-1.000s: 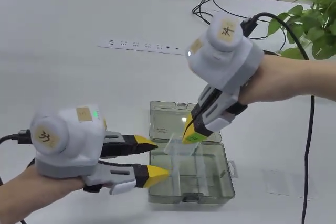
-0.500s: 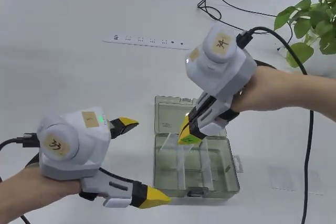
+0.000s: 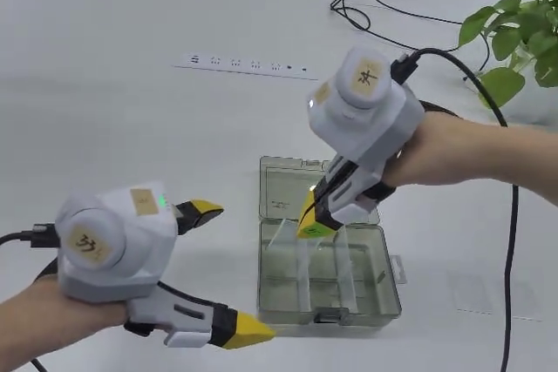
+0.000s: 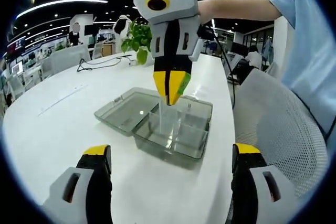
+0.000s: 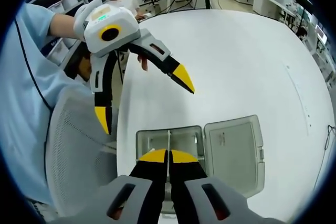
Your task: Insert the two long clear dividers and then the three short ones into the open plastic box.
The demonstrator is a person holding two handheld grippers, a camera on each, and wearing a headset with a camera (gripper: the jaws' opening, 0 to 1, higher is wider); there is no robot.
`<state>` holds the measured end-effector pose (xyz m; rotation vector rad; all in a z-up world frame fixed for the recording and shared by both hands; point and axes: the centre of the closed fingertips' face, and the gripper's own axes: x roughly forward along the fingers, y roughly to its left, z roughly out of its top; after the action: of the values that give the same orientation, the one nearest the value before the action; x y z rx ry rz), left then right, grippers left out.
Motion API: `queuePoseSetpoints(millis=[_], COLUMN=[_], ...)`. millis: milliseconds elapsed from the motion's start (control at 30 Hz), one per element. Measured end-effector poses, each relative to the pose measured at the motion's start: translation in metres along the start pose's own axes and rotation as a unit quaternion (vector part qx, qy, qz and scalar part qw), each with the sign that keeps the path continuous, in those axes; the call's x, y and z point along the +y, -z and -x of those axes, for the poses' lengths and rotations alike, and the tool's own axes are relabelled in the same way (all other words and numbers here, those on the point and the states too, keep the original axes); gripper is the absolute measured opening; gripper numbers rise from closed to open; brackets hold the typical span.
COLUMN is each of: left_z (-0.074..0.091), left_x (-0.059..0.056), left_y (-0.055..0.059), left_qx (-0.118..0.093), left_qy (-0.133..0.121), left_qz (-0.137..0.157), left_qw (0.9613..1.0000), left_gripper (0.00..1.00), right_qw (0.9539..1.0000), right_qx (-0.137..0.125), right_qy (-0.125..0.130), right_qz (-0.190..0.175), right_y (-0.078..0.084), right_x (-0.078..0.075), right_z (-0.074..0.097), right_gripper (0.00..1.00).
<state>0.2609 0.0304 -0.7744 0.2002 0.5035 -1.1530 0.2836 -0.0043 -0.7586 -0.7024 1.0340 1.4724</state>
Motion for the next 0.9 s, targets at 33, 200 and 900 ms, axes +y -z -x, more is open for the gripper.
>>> queuePoseSetpoints(millis=[33,200,900], left_z=[0.000,0.001,-0.001], left_x=[0.000,-0.001,-0.006], left_y=[0.001,0.003,0.006], left_qx=[0.001,0.001,0.000], left_qy=[0.000,0.000,0.003], left_qz=[0.001,0.005,0.014], left_qw=[1.0000,1.0000,0.9999], left_gripper=[0.97,0.95,0.91], right_qw=[1.0000,0.9999,0.9982], right_qx=[0.001,0.004,0.027], right_qy=[-0.001,0.006,0.031], right_qz=[0.001,0.012,0.044], right_y=[0.000,-0.001,0.001], right_x=[0.001,0.001,0.005], right_z=[-0.001,-0.004,-0.028], right_gripper=[0.02,0.02,0.02])
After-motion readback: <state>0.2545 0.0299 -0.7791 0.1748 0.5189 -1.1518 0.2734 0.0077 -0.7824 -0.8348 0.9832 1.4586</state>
